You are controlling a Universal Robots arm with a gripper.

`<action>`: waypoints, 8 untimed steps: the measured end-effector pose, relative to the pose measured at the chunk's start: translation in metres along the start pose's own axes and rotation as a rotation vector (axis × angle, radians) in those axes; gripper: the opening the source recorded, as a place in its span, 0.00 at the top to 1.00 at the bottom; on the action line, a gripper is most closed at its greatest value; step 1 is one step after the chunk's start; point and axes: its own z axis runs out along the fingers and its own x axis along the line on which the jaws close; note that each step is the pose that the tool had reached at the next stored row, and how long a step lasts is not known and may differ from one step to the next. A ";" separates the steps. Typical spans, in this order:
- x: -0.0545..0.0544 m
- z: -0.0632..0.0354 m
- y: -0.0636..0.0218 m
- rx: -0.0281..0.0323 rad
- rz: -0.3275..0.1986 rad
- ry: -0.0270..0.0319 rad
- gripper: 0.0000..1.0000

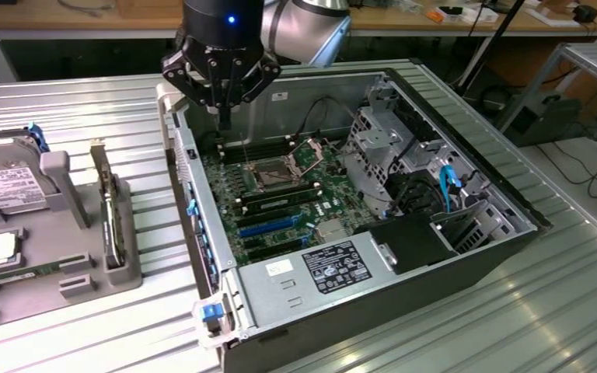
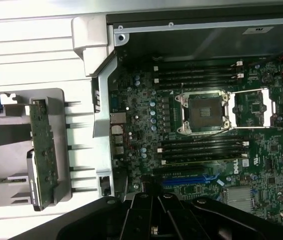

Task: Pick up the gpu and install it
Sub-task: 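Reach for the gpu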

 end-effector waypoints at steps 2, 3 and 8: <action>0.004 0.0004 -0.0003 0.0001 0.000 0.0000 0.89; 0.005 0.0006 -0.0004 0.0000 0.000 0.0000 0.89; 0.015 0.0019 -0.0012 0.0000 0.000 0.0000 0.89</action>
